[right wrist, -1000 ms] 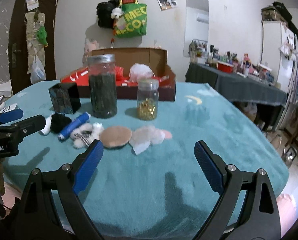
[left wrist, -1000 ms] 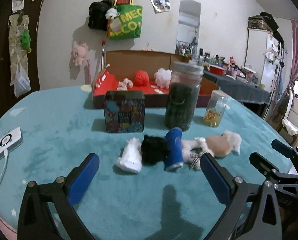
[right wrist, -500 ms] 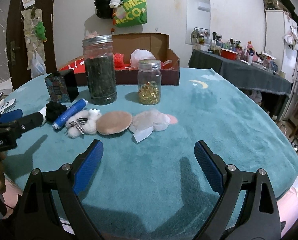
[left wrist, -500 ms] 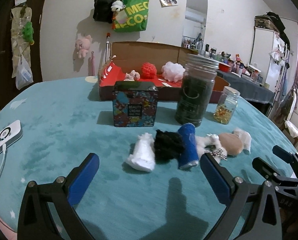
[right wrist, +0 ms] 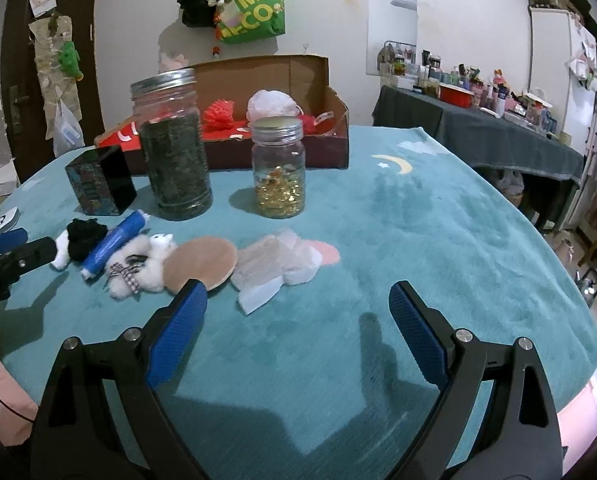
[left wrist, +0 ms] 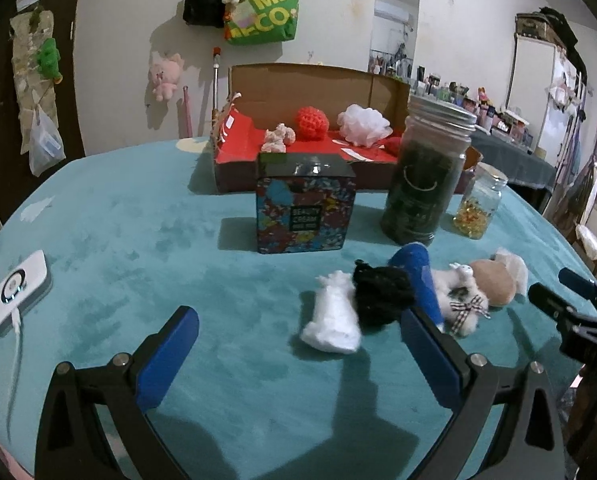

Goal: Organize soft objects
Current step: 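Grasp the white tissue with the right tool while the left tool grasps the white cloth, then carry the white tissue and white cloth with both tools over the box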

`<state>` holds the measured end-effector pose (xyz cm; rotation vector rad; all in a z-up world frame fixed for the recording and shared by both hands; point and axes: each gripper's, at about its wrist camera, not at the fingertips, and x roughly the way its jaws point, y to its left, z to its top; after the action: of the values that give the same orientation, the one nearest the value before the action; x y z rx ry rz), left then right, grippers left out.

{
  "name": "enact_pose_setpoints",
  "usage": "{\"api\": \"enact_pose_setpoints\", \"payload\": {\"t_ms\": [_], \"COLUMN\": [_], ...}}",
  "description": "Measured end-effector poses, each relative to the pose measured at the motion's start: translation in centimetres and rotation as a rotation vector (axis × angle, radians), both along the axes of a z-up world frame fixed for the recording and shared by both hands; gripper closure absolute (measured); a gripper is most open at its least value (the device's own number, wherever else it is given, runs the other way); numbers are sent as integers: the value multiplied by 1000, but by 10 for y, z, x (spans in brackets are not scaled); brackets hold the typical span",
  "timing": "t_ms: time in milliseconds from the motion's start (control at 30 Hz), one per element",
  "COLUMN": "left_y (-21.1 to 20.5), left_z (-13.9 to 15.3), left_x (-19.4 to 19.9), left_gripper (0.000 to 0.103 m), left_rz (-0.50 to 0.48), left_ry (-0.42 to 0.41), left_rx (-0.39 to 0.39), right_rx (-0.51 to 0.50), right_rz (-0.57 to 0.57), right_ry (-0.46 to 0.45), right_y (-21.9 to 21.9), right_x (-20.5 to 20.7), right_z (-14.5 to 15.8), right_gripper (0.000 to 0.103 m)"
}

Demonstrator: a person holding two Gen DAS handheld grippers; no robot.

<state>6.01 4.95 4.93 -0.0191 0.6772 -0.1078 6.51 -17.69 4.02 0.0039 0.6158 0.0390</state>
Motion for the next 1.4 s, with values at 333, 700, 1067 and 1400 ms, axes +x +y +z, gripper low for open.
{"api": "enact_pose_setpoints", "payload": {"t_ms": [333,700,1067,1400], "left_y": [3,-9,-2,-13], "left_z": [-6,-12,12,32], "left_x": [15,33,35,34], "left_gripper": [11,82,90,90], "left_rz": [-68,-211,-186,-232], "left_ry": [90,151,114,66], "left_rx": [83,63,70,19], "right_rx": [35,98,100,107], "right_rz": [-6,59,163,213], "right_ry": [66,188,118,43], "right_y": [-16,-15,-6,-2], "right_x": [22,57,47,45], "right_z": [1,-6,16,46], "right_gripper": [10,38,93,93]}}
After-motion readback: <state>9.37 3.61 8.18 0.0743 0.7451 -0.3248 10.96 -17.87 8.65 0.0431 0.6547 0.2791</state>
